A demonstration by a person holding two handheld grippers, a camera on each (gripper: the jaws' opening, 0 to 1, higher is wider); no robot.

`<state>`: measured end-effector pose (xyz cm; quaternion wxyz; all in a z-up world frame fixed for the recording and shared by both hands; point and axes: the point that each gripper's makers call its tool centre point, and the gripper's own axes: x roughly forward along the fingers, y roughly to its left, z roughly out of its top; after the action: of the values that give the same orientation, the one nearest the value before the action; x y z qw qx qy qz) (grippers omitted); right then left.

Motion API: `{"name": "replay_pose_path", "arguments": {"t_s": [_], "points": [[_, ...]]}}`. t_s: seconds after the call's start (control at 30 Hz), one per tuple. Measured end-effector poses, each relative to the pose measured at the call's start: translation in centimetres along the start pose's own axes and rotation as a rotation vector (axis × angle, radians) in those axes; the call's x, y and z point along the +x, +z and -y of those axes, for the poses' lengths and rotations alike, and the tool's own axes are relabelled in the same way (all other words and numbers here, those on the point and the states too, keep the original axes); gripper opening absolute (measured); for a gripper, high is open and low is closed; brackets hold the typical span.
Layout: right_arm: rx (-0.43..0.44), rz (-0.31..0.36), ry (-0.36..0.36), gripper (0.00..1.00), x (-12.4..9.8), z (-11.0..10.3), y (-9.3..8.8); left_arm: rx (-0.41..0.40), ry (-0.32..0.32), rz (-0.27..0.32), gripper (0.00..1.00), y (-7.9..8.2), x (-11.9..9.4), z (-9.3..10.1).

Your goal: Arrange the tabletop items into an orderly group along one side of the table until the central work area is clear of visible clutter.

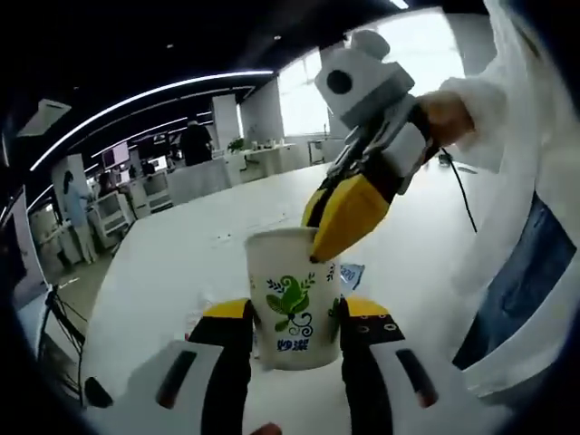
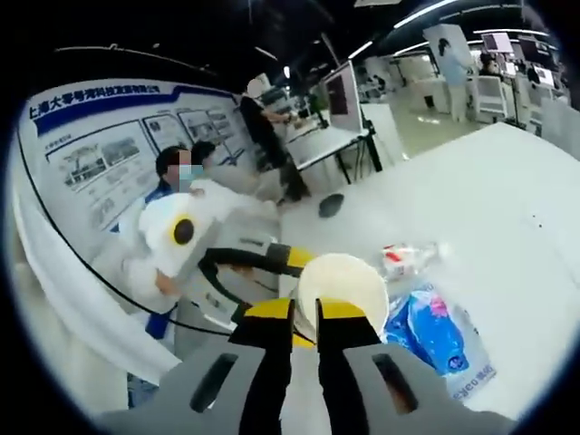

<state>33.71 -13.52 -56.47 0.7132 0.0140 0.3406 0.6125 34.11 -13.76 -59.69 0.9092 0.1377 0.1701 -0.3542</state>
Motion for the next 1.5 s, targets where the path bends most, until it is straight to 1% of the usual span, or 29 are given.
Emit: {"name": "replay_pose_path", "arguments": {"t_s": [0.17,0.2,0.23,0.3,0.33,0.37,0.43,0.47,0.53,0.57,0.6,0.63,0.67,0.73,0.8,0.83,0.87,0.93,1.0,1.07,1.1,1.23,1.27,1.3,1.33,1.37,1.4,1.47,1.5], "points": [[-0.014,-0.027,0.029,0.0,-0.6,-0.4,0.2,0.01,-0.011,0.004,0.38,0.5,0.6,0.2],[-0.015,-0.028,0.02,0.0,-0.6,-0.4,0.2,0.005,-0.015,0.009,0.38,0.6,0.7,0.3],[-0.019,-0.037,0.009,0.0,-0.7,0.0,0.3,-0.008,-0.004,0.01,0.38,0.6,0.8,0.1],[-0.006,-0.047,0.015,0.0,-0.8,0.2,0.5,-0.031,0.0,0.019,0.38,0.8,1.0,0.0],[-0.005,-0.044,0.013,0.0,-0.9,0.3,0.6,-0.052,0.015,0.026,0.39,0.8,1.1,-0.2],[-0.001,-0.038,0.013,0.0,-1.1,0.4,0.9,-0.069,0.031,0.017,0.41,0.5,1.1,-0.6],[0.011,-0.03,0.021,0.0,-1.3,0.6,1.5,-0.126,0.072,-0.016,0.54,-0.6,1.0,-1.3],[0.004,-0.028,0.015,0.0,-1.4,0.7,1.8,-0.149,0.089,-0.023,0.65,-1.0,0.9,-1.7],[-0.059,-0.042,-0.021,0.0,-1.8,1.7,2.2,-0.215,0.122,-0.009,0.8,-1.5,0.4,-2.5],[-0.079,-0.054,-0.032,0.0,-2.1,2.2,2.5,-0.275,0.138,-0.026,0.86,-2.2,-0.1,-2.8],[-0.087,-0.062,-0.037,0.0,-2.2,2.4,2.7,-0.31,0.149,-0.04,0.89,-2.7,-0.5,-3.1],[-0.095,-0.07,-0.042,0.0,-2.4,2.6,2.9,-0.335,0.167,-0.038,0.92,-3.3,-1.0,-3.6],[-0.122,-0.085,-0.06,0.0,-2.7,3.2,3.2,-0.336,0.181,-0.041,0.94,-3.6,-1.4,-3.9],[-0.161,-0.111,-0.087,0.0,-3.2,4.2,3.7,-0.33,0.208,-0.047,0.96,-4.4,-2.5,-4.4],[-0.203,-0.144,-0.116,0.0,-3.7,5.3,4.4,-0.331,0.217,-0.063,0.97,-5.2,-3.1,-4.5],[-0.225,-0.155,-0.126,0.0,-3.9,5.7,4.8,-0.321,0.224,-0.079,0.97,-5.9,-3.6,-4.7],[-0.262,-0.17,-0.143,0.0,-4.2,6.4,5.4,-0.31,0.234,-0.084,0.97,-6.3,-3.9,-4.8],[-0.298,-0.185,-0.163,0.0,-4.5,7.3,6.1,-0.264,0.249,-0.084,0.97,-6.8,-4.5,-4.9],[-0.293,-0.192,-0.176,0.0,-4.4,8.3,6.6,-0.203,0.27,-0.091,1.0,-7.5,-5.0,-5.1],[-0.297,-0.207,-0.189,0.0,-4.2,9.2,6.9,-0.218,0.269,-0.105,1.0,-8.5,-5.1,-4.9],[-0.309,-0.217,-0.195,0.0,-4.0,9.6,6.9,-0.238,0.278,-0.105,1.0,-8.7,-5.2,-4.8],[-0.353,-0.258,-0.197,0.0,-2.8,10.9,6.7,-0.313,0.302,-0.022,1.0,-8.5,-5.1,-4.9],[-0.363,-0.271,-0.198,0.0,-2.5,11.3,6.5,-0.319,0.294,-0.028,1.0,-8.6,-5.0,-4.9],[-0.393,-0.298,-0.204,0.0,-2.2,11.9,6.2,-0.342,0.264,-0.067,1.0,-8.9,-5.0,-4.5],[-0.414,-0.314,-0.204,0.0,-2.0,12.2,6.0,-0.33,0.286,-0.036,1.0,-8.3,-5.2,-4.9],[-0.432,-0.332,-0.196,0.0,-1.6,12.4,5.8,-0.301,0.302,0.014,0.99,-7.3,-5.3,-5.3],[-0.446,-0.344,-0.191,0.0,-1.2,12.7,5.6,-0.283,0.311,0.031,0.98,-6.9,-5.6,-5.3],[-0.447,-0.355,-0.189,0.0,-0.5,13.5,5.4,-0.284,0.334,0.027,0.96,-7.2,-6.1,-5.6],[-0.448,-0.362,-0.186,0.0,-0.2,13.8,5.2,-0.292,0.353,0.011,0.94,-7.7,-6.4,-6.0]]}}
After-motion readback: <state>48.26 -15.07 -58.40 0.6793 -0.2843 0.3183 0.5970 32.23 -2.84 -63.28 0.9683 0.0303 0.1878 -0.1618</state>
